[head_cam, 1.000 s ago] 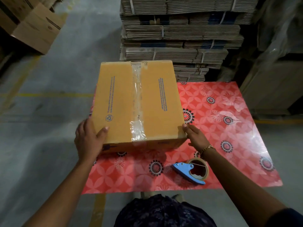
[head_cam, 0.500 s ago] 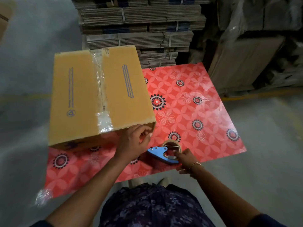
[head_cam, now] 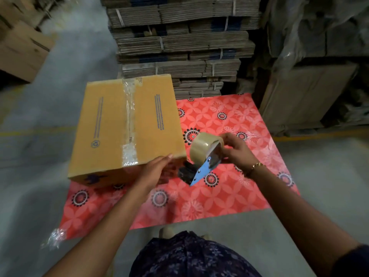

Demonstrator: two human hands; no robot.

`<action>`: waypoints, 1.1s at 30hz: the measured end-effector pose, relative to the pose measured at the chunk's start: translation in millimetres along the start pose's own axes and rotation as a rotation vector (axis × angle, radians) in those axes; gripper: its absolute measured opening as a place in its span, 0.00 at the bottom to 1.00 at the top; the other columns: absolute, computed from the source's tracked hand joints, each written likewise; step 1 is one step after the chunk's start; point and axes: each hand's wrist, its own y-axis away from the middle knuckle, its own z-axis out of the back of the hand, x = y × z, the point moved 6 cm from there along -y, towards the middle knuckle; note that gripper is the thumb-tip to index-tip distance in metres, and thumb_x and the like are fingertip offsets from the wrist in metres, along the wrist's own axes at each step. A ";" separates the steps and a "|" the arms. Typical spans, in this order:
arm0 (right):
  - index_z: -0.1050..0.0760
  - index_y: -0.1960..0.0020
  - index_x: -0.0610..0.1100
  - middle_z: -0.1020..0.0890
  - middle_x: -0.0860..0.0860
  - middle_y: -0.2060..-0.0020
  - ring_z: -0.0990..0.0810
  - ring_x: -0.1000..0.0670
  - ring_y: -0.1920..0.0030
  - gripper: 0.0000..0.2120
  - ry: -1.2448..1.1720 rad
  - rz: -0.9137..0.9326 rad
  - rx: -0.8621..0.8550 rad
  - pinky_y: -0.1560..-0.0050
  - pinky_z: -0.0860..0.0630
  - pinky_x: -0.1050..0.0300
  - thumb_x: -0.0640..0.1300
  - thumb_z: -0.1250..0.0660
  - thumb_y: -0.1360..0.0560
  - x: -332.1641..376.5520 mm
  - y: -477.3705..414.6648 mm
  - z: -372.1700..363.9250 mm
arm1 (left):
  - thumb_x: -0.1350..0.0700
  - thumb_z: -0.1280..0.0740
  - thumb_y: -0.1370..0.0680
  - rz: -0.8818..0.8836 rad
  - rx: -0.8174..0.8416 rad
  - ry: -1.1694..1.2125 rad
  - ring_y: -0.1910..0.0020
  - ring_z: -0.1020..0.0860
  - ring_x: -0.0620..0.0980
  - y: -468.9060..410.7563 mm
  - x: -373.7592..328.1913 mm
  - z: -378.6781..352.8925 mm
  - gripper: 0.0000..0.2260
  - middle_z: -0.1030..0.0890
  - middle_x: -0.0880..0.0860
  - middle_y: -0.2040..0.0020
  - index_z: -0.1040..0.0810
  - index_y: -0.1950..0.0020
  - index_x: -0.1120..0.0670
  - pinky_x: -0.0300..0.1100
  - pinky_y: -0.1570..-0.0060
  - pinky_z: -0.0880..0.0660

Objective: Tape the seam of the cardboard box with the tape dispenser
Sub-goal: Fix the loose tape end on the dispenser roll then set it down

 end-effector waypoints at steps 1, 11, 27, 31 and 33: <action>0.26 0.54 0.50 0.21 0.48 0.56 0.20 0.50 0.63 0.10 0.001 0.063 0.061 0.64 0.18 0.52 0.40 0.33 0.33 31.6 -6.1 0.5 | 0.42 0.36 0.19 0.095 0.113 0.091 0.59 0.16 0.52 6.1 -5.3 -14.4 0.17 0.14 0.54 0.55 0.17 0.46 0.54 0.45 0.56 0.23; 0.25 0.40 0.47 0.18 0.49 0.47 0.18 0.49 0.48 0.16 0.073 0.442 0.232 0.49 0.20 0.53 0.36 0.32 0.26 189.5 -6.9 -5.8 | 0.44 0.42 0.27 -0.097 0.524 0.578 0.53 0.15 0.59 71.4 -124.3 -84.9 0.28 0.15 0.62 0.42 0.18 0.37 0.59 0.48 0.60 0.16; 0.19 0.48 0.42 0.17 0.49 0.59 0.22 0.49 0.66 0.14 -0.353 -0.043 0.142 0.69 0.31 0.60 0.52 0.32 0.23 88.1 78.7 -42.5 | 0.45 0.37 0.26 -0.445 0.115 0.679 0.61 0.18 0.55 56.3 -157.2 -82.4 0.23 0.17 0.58 0.55 0.19 0.43 0.61 0.47 0.59 0.24; 0.19 0.52 0.45 0.19 0.52 0.64 0.24 0.53 0.70 0.13 -0.412 -0.033 0.103 0.71 0.34 0.60 0.55 0.31 0.24 97.0 74.6 -44.8 | 0.42 0.38 0.26 -0.390 0.082 0.590 0.62 0.20 0.55 53.2 -154.1 -86.7 0.26 0.16 0.57 0.56 0.18 0.42 0.62 0.41 0.67 0.30; 0.20 0.56 0.45 0.19 0.52 0.67 0.26 0.53 0.72 0.09 -0.430 -0.004 0.052 0.73 0.36 0.61 0.51 0.30 0.24 100.3 72.2 -44.3 | 0.41 0.41 0.24 -0.345 0.088 0.561 0.63 0.22 0.55 52.9 -150.3 -90.1 0.26 0.17 0.58 0.58 0.18 0.42 0.62 0.38 0.71 0.31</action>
